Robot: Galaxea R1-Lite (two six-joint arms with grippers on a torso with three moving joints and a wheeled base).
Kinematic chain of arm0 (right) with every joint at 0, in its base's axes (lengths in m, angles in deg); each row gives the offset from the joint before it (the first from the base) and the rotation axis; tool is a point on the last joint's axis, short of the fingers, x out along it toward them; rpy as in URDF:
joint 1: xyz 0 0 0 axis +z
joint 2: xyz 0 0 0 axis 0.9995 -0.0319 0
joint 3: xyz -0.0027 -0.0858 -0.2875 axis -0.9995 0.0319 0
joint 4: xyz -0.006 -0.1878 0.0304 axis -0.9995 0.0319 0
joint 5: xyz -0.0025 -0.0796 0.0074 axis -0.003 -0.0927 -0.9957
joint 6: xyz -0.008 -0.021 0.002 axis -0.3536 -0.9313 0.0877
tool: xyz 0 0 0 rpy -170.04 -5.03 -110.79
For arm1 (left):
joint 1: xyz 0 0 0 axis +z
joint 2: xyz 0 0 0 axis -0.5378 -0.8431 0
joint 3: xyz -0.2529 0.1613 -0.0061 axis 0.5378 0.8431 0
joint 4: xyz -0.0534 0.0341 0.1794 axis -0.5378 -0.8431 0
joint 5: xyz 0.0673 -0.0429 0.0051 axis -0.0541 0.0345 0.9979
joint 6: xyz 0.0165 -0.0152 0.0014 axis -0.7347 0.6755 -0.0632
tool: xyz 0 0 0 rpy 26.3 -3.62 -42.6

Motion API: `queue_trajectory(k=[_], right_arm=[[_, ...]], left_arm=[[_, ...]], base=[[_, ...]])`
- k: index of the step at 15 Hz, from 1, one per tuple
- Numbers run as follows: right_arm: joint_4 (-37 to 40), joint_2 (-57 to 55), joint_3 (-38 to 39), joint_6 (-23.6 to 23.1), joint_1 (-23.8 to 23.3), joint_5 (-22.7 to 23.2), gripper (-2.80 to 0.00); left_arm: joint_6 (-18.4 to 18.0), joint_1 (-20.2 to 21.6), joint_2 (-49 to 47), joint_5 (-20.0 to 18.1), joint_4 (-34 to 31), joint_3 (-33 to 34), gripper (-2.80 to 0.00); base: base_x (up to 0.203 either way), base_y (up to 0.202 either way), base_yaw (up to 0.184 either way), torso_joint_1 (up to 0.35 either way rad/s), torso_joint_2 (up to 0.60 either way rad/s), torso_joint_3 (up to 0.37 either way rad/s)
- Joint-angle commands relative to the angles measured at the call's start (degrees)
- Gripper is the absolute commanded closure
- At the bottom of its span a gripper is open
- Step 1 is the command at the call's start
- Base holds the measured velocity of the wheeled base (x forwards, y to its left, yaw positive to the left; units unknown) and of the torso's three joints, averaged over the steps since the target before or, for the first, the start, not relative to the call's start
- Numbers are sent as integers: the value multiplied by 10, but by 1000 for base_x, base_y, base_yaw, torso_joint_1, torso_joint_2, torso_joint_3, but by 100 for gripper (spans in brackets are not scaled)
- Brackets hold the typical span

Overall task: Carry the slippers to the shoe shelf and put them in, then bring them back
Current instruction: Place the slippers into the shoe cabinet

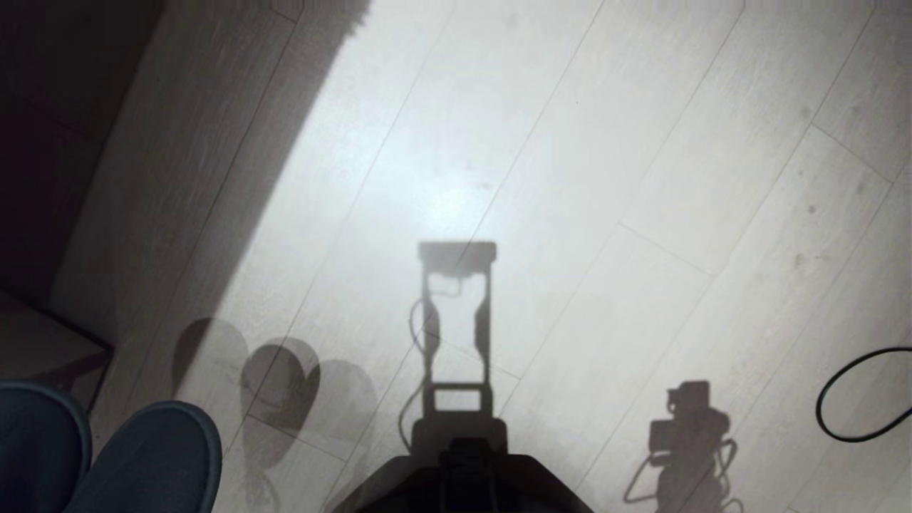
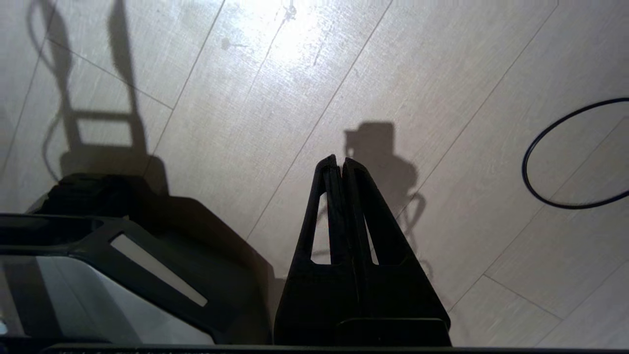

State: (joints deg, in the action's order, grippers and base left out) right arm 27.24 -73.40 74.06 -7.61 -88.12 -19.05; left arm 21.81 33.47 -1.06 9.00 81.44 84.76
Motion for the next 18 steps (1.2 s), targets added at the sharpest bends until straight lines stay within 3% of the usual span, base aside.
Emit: queue_trajectory(k=[1, 18], right_arm=[[0, 0, 0, 0, 0, 0, 0], [0, 0, 0, 0, 0, 0, 0]], left_arm=[[0, 0, -1, 0, 0, 0, 0], [17, 0, -1, 5, 3, 0, 0]], base=[[0, 0, 0, 2, 2, 207], [0, 0, 0, 2, 2, 204]])
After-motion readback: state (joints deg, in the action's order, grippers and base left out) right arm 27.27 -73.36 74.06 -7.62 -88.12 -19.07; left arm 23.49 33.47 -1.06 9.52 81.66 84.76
